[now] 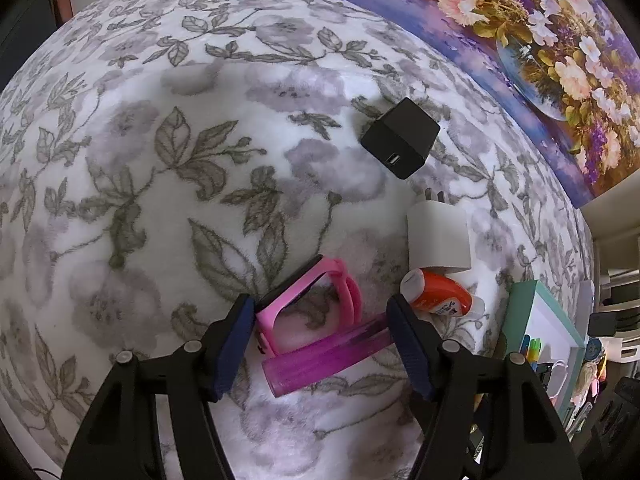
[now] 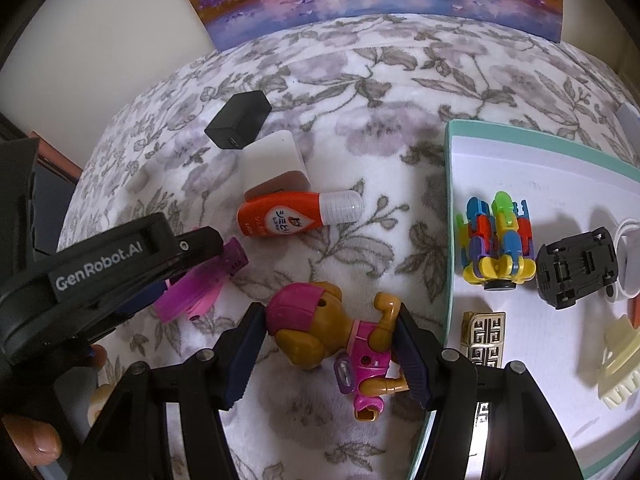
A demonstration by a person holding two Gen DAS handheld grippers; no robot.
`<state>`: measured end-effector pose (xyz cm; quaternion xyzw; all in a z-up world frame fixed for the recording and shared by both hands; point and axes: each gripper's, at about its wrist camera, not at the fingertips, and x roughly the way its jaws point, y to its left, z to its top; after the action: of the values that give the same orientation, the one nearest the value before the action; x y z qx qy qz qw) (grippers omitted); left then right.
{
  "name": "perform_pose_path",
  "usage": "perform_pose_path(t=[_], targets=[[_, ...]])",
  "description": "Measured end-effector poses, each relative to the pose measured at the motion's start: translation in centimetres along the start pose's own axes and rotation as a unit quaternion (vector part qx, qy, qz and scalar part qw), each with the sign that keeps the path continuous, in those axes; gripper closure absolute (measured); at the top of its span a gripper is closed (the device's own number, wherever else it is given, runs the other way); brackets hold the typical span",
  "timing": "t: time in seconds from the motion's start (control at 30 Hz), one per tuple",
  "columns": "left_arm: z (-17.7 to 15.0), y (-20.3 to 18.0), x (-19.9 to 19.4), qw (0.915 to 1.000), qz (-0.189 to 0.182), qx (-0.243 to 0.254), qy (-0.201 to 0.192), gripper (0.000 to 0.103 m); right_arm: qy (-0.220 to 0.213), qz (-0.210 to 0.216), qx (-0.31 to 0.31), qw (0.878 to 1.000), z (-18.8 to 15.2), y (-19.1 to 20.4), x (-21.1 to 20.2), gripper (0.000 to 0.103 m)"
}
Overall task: Organize rigid objects
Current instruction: 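Grasp the pink watch with the left tool while the right tool grasps the pink-haired doll, then carry the pink watch and doll into the tray and release both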
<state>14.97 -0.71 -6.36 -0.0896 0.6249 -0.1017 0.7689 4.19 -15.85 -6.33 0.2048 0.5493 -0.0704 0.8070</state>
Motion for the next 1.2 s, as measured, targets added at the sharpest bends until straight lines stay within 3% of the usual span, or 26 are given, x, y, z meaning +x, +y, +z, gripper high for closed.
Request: perform_pose_path(t=[0.1, 0.23, 0.63, 0.77, 1.2], targets=[[-0.1, -0.1, 0.2, 1.0, 0.005, -0.002, 0.007, 0.036, 0.0, 0.0, -0.001, 1.0, 0.0, 0.0, 0.0, 0.037], [-0.3, -0.1, 0.0, 0.9997, 0.022, 0.0, 0.009, 0.045, 0.001, 0.001, -0.002, 1.0, 0.0, 0.0, 0.1, 0.037], [-0.6, 1.4, -0.7, 0.9992, 0.034, -0.012, 0.017, 0.046, 0.002, 0.0, -0.004, 1.0, 0.0, 0.1, 0.1, 0.037], [-0.7, 0.8, -0.8, 0.9984, 0.054, 0.012, 0.012, 0.046, 0.002, 0.0, -0.003, 1.0, 0.0, 0.0, 0.1, 0.037], [-0.6, -0.2, -0.2, 0.9975, 0.07, 0.013, 0.0, 0.046, 0.004, 0.002, -0.004, 1.0, -0.1, 0.0, 0.1, 0.037]])
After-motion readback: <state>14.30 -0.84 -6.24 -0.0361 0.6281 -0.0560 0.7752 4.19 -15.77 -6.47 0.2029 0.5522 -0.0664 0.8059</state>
